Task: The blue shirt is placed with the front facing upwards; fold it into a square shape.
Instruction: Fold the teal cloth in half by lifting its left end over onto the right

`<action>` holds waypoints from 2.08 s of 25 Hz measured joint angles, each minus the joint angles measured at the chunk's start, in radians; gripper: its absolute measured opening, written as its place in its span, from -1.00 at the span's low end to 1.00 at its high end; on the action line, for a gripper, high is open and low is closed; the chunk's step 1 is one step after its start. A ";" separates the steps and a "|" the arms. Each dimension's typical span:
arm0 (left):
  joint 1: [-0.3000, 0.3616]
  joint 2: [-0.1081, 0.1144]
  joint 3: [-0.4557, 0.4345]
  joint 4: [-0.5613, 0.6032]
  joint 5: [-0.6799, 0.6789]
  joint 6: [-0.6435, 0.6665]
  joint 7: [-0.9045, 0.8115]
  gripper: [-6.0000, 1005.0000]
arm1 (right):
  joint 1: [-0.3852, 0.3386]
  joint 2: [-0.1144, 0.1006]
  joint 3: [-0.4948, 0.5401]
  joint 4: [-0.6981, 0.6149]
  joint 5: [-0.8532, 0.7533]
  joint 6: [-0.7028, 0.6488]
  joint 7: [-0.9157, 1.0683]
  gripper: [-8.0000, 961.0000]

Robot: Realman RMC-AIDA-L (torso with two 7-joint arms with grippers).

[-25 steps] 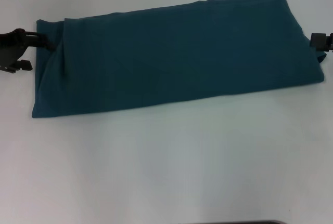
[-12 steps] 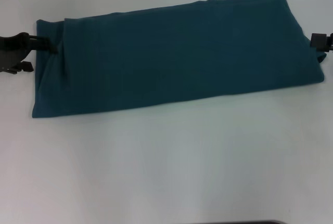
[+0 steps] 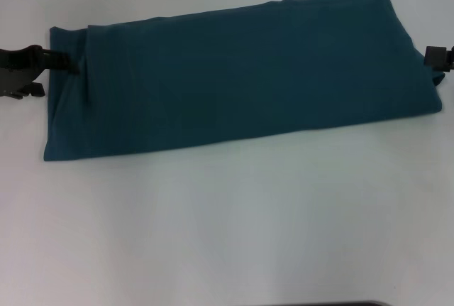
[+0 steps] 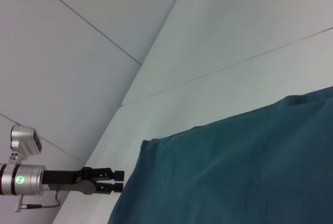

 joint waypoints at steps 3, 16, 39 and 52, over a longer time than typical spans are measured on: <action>0.000 -0.001 0.004 0.000 0.000 -0.004 0.000 0.74 | 0.000 0.000 0.000 0.000 0.000 0.000 0.000 0.97; -0.002 -0.008 0.004 0.004 0.023 -0.011 0.000 0.74 | -0.001 0.000 0.000 0.000 0.000 0.000 0.000 0.97; -0.033 -0.031 0.019 0.006 0.014 0.061 0.001 0.74 | 0.000 -0.002 0.000 0.000 0.002 0.000 0.000 0.97; -0.086 -0.034 0.104 0.004 0.023 0.102 0.008 0.74 | 0.001 -0.002 0.004 0.000 0.002 0.000 -0.001 0.97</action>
